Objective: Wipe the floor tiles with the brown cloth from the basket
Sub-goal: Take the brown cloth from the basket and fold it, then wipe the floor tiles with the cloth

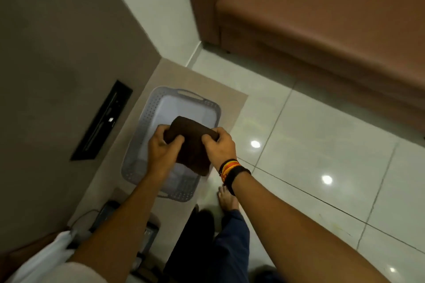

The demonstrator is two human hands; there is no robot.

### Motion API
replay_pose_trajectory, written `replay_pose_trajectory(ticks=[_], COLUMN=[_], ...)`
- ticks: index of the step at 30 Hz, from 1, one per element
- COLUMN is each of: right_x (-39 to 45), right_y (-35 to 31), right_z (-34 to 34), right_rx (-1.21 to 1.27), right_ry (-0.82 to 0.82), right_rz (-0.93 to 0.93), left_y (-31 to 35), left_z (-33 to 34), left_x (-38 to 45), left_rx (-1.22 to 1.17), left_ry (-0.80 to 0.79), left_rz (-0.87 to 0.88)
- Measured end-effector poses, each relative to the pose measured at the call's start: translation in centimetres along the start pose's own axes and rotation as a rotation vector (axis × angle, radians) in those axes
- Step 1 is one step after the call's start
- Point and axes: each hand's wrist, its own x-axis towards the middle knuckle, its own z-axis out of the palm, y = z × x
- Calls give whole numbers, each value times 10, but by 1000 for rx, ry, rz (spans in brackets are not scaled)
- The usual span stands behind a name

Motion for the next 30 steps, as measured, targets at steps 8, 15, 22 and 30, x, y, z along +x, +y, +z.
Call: replay_pose_trajectory(ticks=[8, 15, 22, 30], right_x=[-27, -88, -93, -35], right_y=[86, 266, 414, 584], right_z=[-177, -307, -349, -341], right_rx=[374, 424, 398, 414], right_ry=[383, 664, 869, 1041], right_rz=[112, 370, 571, 713], left_y=[48, -6, -82, -212], left_z=[172, 344, 457, 561], left_x=[-80, -213, -261, -216], left_rx=[118, 246, 488, 851], left_ry=[-263, -607, -947, -1231], left_rz=[163, -59, -207, -172])
